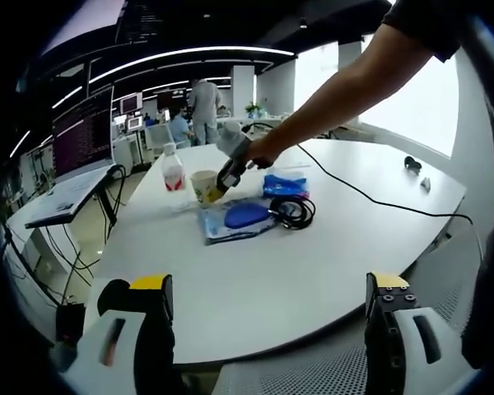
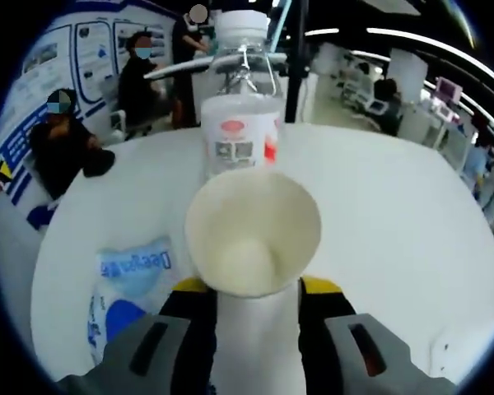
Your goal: Arrange the tabletop items into an orderly group along one side of the table until the central work area is clear of visible clutter.
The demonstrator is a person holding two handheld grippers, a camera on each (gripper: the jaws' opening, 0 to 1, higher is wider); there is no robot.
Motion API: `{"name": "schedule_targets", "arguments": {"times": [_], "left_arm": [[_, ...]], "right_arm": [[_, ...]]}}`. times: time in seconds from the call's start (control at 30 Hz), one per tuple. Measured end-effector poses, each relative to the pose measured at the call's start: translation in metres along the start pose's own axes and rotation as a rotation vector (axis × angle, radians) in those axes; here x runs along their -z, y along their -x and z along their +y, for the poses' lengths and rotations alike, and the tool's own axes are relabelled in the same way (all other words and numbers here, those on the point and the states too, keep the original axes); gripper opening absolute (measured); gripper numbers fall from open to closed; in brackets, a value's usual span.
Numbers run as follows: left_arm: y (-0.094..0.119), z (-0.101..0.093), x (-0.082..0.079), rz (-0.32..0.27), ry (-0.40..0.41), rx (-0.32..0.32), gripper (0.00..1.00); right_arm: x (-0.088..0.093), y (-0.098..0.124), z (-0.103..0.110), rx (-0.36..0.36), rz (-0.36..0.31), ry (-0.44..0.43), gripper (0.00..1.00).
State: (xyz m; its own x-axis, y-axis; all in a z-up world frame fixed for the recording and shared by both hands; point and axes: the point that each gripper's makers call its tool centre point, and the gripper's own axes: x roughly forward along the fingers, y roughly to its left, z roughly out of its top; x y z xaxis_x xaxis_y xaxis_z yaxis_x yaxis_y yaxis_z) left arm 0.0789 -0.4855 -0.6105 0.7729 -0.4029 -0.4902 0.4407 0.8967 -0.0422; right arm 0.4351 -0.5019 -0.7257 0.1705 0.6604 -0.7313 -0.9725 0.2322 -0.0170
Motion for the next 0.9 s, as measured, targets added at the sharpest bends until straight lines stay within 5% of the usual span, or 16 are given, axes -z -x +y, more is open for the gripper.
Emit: {"name": "schedule_targets", "arguments": {"times": [0.33,0.77,0.9], "left_arm": [[-0.001,-0.001,0.001,0.007,-0.005,0.003,0.97],[-0.001,0.000,-0.003,-0.012,-0.006,0.011,0.98],[0.000,-0.003,-0.009,-0.033,-0.015,0.030,0.99]], "right_arm": [[0.011,0.008,-0.015,0.018,0.011,0.002,0.35],[0.033,0.046,-0.016,0.068,-0.039,-0.084,0.38],[0.038,0.054,-0.012,0.075,-0.051,-0.097,0.48]]}}
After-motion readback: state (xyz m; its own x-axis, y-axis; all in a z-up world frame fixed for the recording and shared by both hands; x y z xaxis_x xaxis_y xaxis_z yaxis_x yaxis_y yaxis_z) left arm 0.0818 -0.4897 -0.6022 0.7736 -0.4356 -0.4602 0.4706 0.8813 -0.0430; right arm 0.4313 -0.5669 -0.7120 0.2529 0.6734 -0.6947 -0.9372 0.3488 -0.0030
